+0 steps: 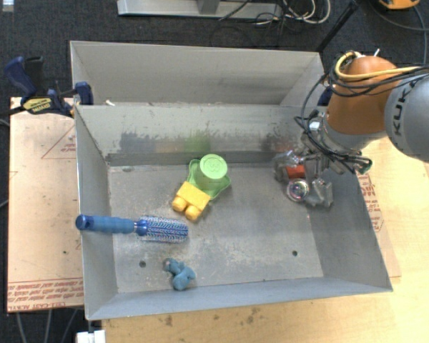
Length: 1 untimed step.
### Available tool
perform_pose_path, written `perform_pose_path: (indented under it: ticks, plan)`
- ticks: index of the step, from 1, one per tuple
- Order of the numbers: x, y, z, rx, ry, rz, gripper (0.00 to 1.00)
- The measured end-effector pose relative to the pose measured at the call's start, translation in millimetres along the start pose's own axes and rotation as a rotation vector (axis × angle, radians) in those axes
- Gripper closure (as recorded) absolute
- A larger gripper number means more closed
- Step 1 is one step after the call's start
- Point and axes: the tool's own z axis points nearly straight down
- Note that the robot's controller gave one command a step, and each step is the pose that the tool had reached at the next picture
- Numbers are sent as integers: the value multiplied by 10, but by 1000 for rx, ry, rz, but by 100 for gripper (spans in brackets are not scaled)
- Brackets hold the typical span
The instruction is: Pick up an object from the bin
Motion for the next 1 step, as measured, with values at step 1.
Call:
perform_pose_path:
  ticks: [1]
  plan:
    - [5,54,-91,-1,-6,-201,0]
